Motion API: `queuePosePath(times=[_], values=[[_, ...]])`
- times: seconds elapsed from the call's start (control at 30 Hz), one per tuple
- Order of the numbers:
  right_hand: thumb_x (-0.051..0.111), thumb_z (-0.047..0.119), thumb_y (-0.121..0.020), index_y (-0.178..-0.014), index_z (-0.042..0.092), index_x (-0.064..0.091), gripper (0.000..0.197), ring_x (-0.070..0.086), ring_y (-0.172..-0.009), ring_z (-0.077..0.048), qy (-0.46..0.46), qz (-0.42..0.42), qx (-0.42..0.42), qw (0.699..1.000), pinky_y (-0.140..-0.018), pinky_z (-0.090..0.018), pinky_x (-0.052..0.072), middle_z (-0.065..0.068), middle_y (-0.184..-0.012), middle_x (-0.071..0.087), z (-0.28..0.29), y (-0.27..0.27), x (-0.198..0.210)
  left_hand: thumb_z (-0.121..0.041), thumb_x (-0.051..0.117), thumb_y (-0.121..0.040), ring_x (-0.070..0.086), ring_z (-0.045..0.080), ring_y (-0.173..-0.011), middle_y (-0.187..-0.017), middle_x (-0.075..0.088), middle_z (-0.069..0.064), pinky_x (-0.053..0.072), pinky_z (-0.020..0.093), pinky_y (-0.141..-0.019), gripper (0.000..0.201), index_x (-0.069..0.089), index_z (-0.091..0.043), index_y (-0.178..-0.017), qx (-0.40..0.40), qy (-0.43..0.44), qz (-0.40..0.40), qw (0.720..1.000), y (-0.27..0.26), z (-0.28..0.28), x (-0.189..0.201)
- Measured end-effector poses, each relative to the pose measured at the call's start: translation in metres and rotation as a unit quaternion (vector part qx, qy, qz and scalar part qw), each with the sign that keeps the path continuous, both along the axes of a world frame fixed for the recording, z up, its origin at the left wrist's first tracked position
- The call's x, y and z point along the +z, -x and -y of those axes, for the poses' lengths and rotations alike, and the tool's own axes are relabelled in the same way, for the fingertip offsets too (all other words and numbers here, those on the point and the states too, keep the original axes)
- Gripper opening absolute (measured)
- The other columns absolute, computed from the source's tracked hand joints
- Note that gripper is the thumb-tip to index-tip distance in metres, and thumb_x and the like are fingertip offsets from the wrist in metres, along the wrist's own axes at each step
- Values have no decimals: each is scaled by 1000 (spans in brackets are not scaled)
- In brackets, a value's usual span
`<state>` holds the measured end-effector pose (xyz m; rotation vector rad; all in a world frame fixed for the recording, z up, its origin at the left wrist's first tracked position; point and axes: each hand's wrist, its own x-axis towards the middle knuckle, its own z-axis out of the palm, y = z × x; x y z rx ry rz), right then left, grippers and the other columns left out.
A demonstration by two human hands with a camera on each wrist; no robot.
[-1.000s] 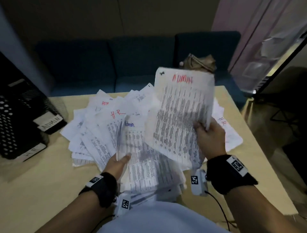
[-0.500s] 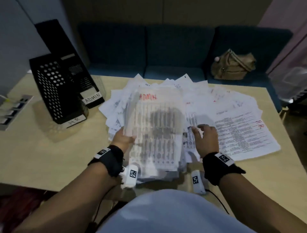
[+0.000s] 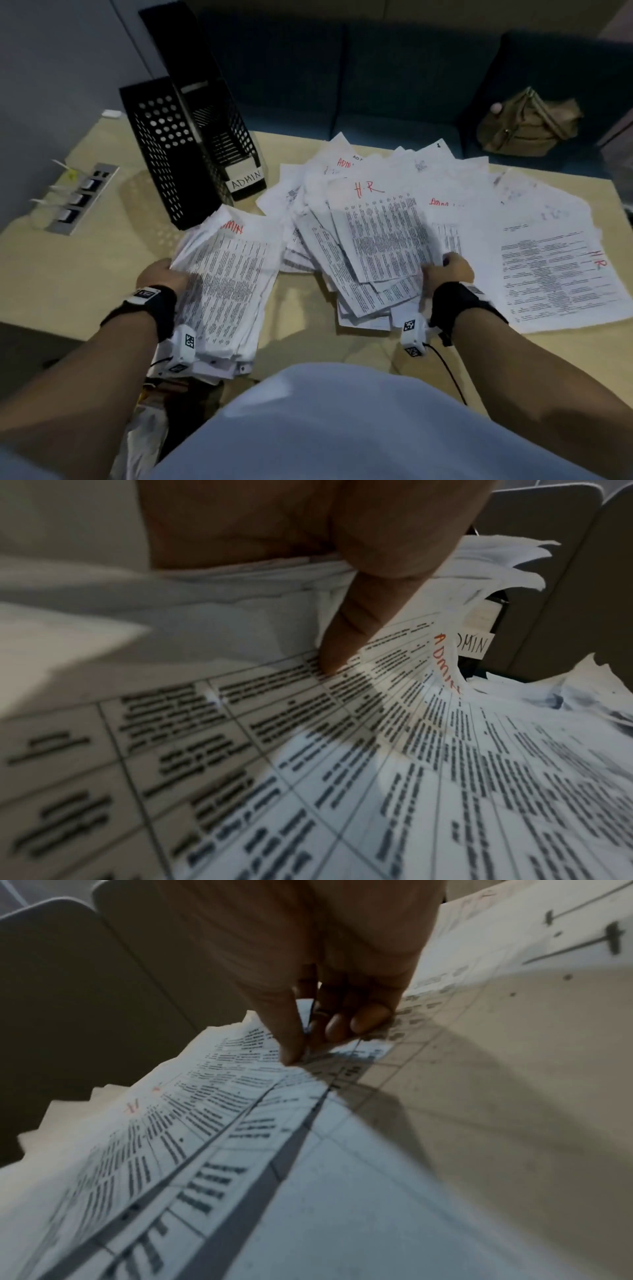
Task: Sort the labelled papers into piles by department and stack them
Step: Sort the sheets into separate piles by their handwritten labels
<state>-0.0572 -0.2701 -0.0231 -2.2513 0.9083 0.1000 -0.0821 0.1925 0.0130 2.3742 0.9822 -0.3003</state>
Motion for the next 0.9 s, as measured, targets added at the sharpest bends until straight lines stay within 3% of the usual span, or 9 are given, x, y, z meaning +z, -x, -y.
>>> queuePosePath(times=[0.1,0.2,0.33,0.4,0.47,0.6,0.73,0.8,0.9], values=[[57,10,-86,-98,4,56,13,53,-75,-29,4,34,-44,998,-67,-29,37,-17,-86,56,-1,3,1,-24,70,-74,41,38,-119,-135,43,17,39,54,-93,64,40,-19,-131,-20,-129,35,991,-9,14,5],[59,0,-78,-83,9,47,16,48,-72,-26,-16,26,-63,998,-62,-32,36,-17,-79,51,-3,17,2,-18,68,-73,33,38,-126,-138,36,13,35,52,-97,64,40,-20,-131,-116,-154,164,968,-17,49,19],[50,-11,-79,-78,7,39,20,56,-44,-24,-202,-25,-50,978,-45,-29,46,-23,-69,54,-10,49,1,-16,63,-84,56,27,-106,-111,58,5,46,33,-89,27,57,-15,-111,-254,47,231,938,-29,111,22],[50,-11,-81,-84,8,42,21,52,-37,-21,-247,-79,-6,966,-42,-23,40,-25,-65,57,-15,64,9,-21,62,-89,63,25,-95,-101,65,4,51,32,-83,19,61,-13,-106,-265,186,155,933,-36,140,17],[58,-6,-83,-85,6,47,17,50,-36,-16,-239,-122,65,961,-43,-21,36,-18,-59,59,-15,74,16,-33,59,-91,61,25,-101,-114,61,7,51,33,-85,37,53,-14,-122,-283,241,48,927,-42,167,6],[74,27,-80,-72,12,57,25,51,-53,-16,-78,-119,175,974,-51,-23,36,-2,-61,56,-8,73,25,-43,74,-77,42,29,-133,-149,37,11,40,44,-106,92,20,-17,-147,-276,247,-13,929,-61,203,-22],[72,40,-78,-87,15,57,31,57,-89,-33,96,41,103,989,-76,-38,49,-16,-98,57,1,42,27,-35,91,-54,38,37,-133,-148,28,16,37,49,-108,128,6,-23,-149,-189,194,-32,962,-74,213,-34],[71,35,-80,-110,7,57,43,53,-105,-38,100,32,71,992,-90,-43,46,-21,-115,52,7,18,23,-34,92,-53,38,41,-131,-144,25,16,38,51,-106,129,6,-19,-148,-191,113,-54,974,-71,216,-35],[75,36,-78,-126,5,50,63,54,-112,-36,25,-12,23,999,-95,-41,45,-19,-125,53,7,-11,17,-23,92,-54,52,36,-118,-129,50,14,46,45,-98,96,35,-7,-130,-174,137,-38,974,-70,218,-42]])
